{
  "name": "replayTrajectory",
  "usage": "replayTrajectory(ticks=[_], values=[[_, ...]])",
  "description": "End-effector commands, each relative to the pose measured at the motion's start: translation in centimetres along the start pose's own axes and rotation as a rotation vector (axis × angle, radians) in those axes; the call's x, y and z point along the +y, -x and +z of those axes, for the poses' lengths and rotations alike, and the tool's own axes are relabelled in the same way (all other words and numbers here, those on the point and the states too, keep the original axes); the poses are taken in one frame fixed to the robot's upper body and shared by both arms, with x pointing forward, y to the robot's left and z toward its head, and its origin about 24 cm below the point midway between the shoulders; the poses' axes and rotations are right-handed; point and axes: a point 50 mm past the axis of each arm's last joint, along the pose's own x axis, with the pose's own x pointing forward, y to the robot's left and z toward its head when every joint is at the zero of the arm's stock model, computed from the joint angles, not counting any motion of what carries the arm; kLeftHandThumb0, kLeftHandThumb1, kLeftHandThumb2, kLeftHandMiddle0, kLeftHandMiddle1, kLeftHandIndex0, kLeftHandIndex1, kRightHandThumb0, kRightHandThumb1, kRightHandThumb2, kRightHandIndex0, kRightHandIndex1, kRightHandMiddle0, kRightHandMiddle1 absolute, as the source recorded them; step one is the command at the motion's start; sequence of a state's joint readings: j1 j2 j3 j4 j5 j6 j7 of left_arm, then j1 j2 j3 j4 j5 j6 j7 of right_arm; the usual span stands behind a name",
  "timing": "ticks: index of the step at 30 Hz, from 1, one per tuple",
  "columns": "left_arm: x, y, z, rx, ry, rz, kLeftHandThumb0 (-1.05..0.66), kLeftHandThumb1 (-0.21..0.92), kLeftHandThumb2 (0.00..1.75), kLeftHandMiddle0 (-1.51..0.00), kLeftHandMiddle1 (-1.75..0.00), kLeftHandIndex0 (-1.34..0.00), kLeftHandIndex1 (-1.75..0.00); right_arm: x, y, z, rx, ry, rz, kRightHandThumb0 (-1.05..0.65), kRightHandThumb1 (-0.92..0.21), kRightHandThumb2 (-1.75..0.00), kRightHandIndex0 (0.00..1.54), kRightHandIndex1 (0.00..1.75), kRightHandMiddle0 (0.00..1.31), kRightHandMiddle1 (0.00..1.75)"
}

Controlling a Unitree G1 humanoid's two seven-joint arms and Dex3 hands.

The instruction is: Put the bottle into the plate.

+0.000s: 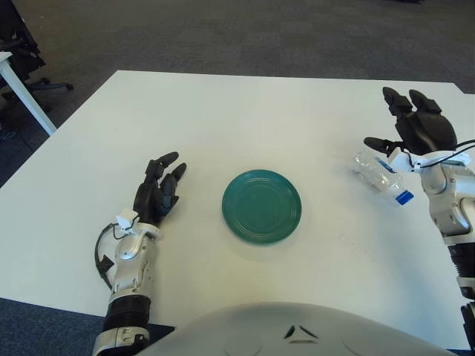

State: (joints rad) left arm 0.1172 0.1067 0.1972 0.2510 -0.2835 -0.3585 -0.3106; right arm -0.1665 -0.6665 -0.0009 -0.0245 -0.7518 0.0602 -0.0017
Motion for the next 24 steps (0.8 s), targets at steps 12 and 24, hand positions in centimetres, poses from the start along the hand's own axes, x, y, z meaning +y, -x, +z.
replayTrajectory(ticks=[12,24], values=[[0.8,0.5,-0.2,0.040,0.018,-0.025,-0.58,0.92,0.57,-0.40,-0.32,-0.10,-1.03,0.6,0.6,1.4,0.153,-0.114,-0.067,-1.05,-0.92,-0.69,0.00,0.00,0.00,0.00],[0.4,0.0,-0.2,-0.060,0.053,-0.121,-0.61,0.92,0.67,-0.38,-0.29,-0.08,-1.05,3.2,1.5,4.0,0.404,-0.206,-0.124,-1.05,-0.92,-0.70,0.00,0.00,0.01,0.01]])
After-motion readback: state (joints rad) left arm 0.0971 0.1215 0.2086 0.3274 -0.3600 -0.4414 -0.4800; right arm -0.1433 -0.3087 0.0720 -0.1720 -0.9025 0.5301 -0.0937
